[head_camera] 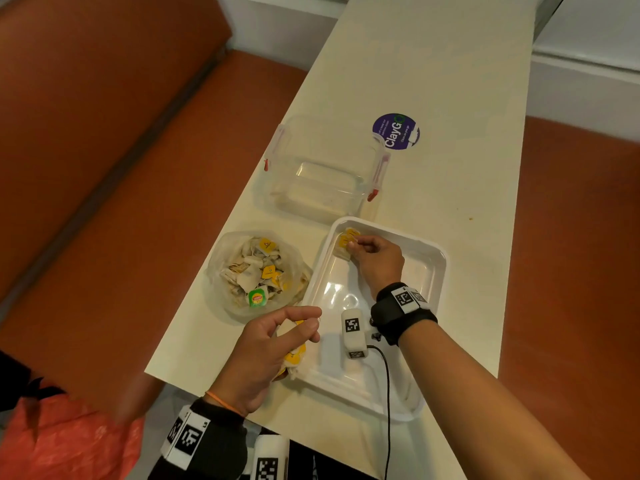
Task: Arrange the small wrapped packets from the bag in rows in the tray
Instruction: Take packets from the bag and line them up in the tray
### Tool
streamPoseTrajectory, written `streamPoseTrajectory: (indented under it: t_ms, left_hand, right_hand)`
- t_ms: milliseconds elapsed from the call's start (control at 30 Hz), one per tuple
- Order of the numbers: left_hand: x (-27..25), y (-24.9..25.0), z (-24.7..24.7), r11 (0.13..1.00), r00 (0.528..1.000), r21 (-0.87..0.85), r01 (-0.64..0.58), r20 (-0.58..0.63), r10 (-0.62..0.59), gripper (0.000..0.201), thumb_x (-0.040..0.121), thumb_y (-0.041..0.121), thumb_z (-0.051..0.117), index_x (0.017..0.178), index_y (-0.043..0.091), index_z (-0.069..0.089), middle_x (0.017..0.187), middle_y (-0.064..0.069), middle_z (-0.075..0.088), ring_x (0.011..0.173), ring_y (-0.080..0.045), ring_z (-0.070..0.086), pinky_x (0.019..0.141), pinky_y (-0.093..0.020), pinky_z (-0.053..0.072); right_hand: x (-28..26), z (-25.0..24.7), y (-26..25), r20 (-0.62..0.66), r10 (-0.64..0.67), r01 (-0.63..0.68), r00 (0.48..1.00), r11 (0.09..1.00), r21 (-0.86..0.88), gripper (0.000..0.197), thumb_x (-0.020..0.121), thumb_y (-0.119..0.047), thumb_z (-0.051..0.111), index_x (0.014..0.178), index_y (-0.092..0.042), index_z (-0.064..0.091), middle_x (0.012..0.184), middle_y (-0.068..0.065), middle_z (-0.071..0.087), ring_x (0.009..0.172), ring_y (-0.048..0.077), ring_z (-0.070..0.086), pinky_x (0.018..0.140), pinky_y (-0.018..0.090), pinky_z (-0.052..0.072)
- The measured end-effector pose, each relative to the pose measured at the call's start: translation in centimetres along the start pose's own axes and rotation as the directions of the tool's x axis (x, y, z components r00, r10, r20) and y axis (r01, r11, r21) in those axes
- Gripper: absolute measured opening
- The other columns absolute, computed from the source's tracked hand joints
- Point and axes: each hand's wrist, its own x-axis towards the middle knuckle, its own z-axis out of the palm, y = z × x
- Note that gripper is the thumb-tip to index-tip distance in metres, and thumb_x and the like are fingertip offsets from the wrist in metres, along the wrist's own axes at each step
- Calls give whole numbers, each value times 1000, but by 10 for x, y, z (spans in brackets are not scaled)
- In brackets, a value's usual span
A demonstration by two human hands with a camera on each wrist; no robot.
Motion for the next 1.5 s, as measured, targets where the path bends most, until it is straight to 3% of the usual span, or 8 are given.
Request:
streamPoseTrajectory:
  t_ms: [367,667,967,1067,1200,1300,1400,1500]
  left_hand:
    - [1,2,5,999,999,-1,42,17,-42,24,84,32,78,107,28,81,86,-5,73,54,-13,39,47,-20,28]
    - [0,0,6,999,998,-2,51,22,-51,29,80,36,79,108,28,81,87,-4,73,55,-12,42,48,-20,31]
    - [3,1,9,996,998,-65,68,11,-67,32,83,42,75,112,28,80,92,-5,72,59,-12,46,43,-18,31]
    - [5,3,11,981,998,-184,65,7,-65,46,87,53,67,120,23,76,97,-10,72,55,-12,44,40,-18,20]
    - [7,8,12,959,997,-273,79,32,-73,61,96,70,45,124,25,76,107,-12,75,55,-10,44,46,-28,12]
    - [7,11,14,969,997,-239,63,50,-53,69,98,74,35,129,26,74,102,-9,75,58,-10,44,42,-25,16]
    - [3,14,16,980,997,-198,22,82,-6,72,102,71,28,133,24,71,84,-5,69,59,-11,43,41,-25,19]
    - [-1,17,20,993,994,-111,-40,97,51,56,103,65,39,131,29,72,97,-8,72,63,-16,43,50,-29,23]
  right_hand:
    - [2,2,0,-87,-39,32,995,997,-76,17,83,-22,87,96,-17,79,87,-8,74,82,6,68,73,10,47]
    - [-2,5,-5,-86,-57,51,995,996,-73,15,85,-16,84,100,-16,80,90,-6,75,83,8,70,81,17,54]
    - [-12,-4,-9,-75,-74,66,994,993,-100,19,87,-19,83,105,-17,78,92,-10,74,83,-1,67,74,6,52]
    - [-27,-12,-24,-84,-86,80,993,994,-69,24,86,-21,85,107,-17,75,96,-10,73,83,-2,68,71,6,53]
    - [-69,-30,-58,214,-132,148,968,987,-61,19,83,-28,87,99,-24,78,92,-9,78,79,10,74,78,23,61]
    - [-110,-49,-82,511,-174,281,842,949,-139,18,81,-35,88,97,-31,80,90,-11,78,75,15,72,72,24,60]
    - [-138,-62,-90,630,-215,403,746,899,-170,27,81,-32,89,91,-53,75,93,-17,74,77,6,69,71,17,54]
    - [-149,-64,-81,629,-258,477,734,854,-206,35,88,-27,83,104,-56,72,98,-16,70,86,4,66,76,18,54]
